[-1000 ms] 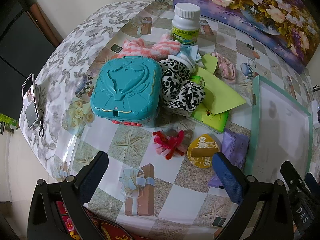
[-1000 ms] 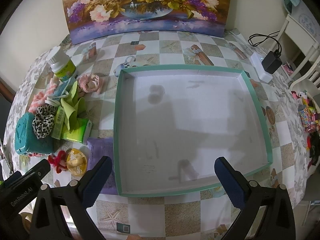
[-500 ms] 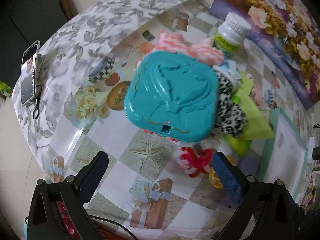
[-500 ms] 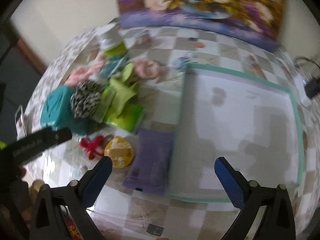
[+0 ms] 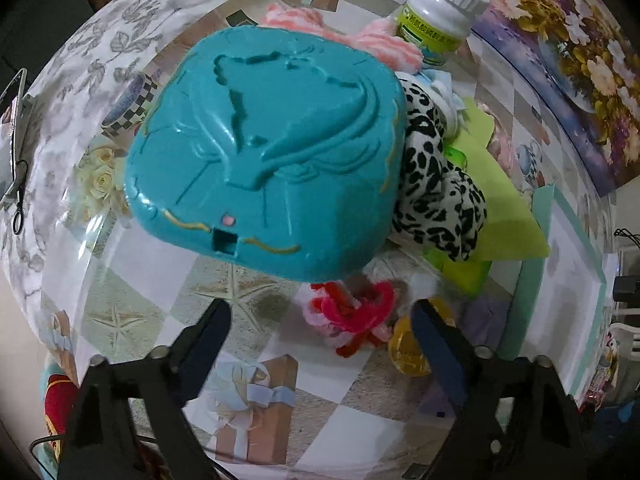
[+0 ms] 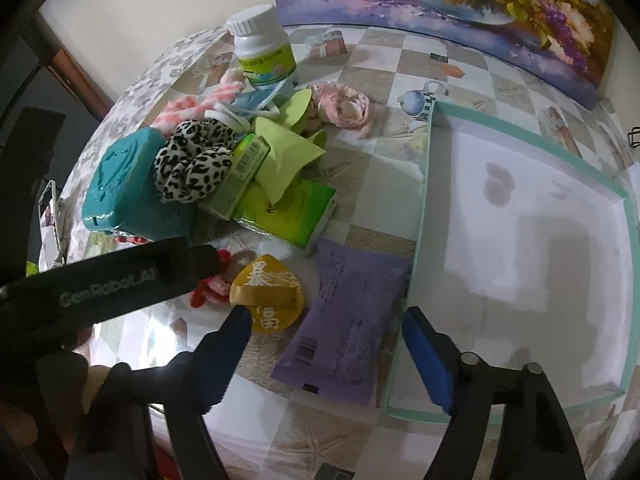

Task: Organize soft objects
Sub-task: 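Reach the left tool to the red fluffy hair tie while the right tool reaches the round yellow packet, then close the left tool on the red hair tie while the right tool grasps the yellow packet, then carry both items over the white tray and open both tools to drop them, then move the right tool back over the purple packet beside the tray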

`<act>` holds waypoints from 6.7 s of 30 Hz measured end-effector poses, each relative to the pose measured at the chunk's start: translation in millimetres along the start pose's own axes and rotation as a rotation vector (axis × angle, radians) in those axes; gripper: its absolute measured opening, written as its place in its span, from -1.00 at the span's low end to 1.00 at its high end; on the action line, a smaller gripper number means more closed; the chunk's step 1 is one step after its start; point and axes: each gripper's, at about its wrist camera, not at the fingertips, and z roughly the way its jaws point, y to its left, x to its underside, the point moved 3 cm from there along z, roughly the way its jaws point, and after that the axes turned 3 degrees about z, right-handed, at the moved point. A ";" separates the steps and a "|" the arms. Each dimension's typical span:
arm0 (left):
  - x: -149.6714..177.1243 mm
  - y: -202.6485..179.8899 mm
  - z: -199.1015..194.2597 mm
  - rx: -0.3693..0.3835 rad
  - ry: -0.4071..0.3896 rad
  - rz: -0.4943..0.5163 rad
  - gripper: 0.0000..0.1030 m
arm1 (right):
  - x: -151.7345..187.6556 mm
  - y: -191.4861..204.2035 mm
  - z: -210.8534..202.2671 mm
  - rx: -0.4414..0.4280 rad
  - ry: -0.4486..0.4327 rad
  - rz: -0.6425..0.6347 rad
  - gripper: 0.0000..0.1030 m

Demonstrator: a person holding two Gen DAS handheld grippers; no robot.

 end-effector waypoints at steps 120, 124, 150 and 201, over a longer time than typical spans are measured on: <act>73.5 -152.8 -37.1 0.128 -0.132 0.422 -0.17 | 4.6 -180.3 -58.5 0.295 -0.054 0.519 -0.20; 87.3 -173.7 -30.0 0.126 -0.138 0.505 -0.17 | 19.1 -214.8 -60.6 0.331 -0.037 0.612 -0.20; 55.7 -139.4 -19.9 0.063 -0.135 0.302 0.73 | 16.3 -197.7 -48.8 0.371 -0.005 0.530 0.54; 18.5 57.4 -3.3 0.009 0.041 -0.316 0.73 | 2.1 -1.5 11.7 -0.005 0.097 0.009 0.52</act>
